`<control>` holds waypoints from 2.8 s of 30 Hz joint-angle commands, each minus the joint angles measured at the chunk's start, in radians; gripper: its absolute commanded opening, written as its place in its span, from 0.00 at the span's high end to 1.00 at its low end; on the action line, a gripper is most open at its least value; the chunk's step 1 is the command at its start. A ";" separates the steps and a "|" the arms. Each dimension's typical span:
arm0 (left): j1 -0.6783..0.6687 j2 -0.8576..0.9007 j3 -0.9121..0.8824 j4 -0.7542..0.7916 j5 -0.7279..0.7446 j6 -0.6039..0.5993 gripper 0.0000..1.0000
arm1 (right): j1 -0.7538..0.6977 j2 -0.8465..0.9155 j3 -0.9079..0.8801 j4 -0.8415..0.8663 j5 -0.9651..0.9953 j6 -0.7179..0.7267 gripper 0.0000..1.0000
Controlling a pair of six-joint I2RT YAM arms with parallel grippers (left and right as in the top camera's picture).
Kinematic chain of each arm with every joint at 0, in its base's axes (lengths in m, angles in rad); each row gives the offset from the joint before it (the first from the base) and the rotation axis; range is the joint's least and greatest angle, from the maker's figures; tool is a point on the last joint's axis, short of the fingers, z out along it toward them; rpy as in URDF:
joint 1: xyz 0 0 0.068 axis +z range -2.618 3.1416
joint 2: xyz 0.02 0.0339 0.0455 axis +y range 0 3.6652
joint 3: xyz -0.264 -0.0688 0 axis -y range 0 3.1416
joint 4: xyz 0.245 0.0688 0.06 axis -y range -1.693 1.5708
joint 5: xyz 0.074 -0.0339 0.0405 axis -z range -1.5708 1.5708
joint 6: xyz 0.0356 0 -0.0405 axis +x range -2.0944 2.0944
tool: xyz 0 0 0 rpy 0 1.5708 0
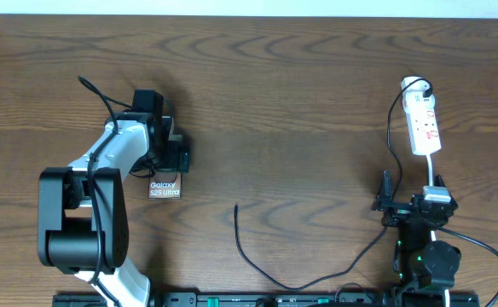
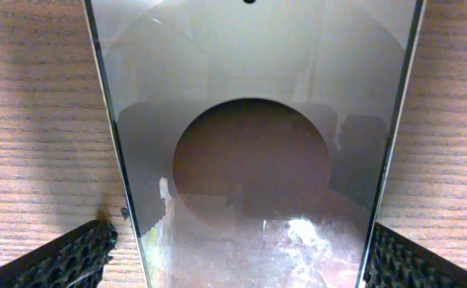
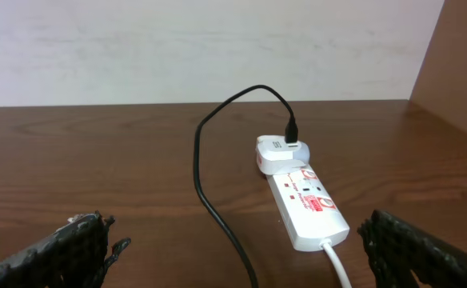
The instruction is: Plug charger to phone and switch on socket
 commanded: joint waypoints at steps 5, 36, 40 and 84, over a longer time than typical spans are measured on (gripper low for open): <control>0.003 0.033 -0.045 0.016 0.004 0.001 0.01 | -0.006 -0.005 -0.002 -0.003 0.008 0.018 0.01; 0.003 0.033 -0.050 0.016 0.004 0.001 0.38 | -0.006 -0.005 -0.002 -0.003 0.008 0.018 0.01; 0.003 0.033 -0.050 0.016 0.005 0.001 0.50 | -0.006 -0.005 -0.002 -0.003 0.008 0.018 0.01; 0.003 -0.095 0.069 -0.105 0.016 -0.003 0.93 | -0.006 -0.005 -0.002 -0.003 0.008 0.018 0.01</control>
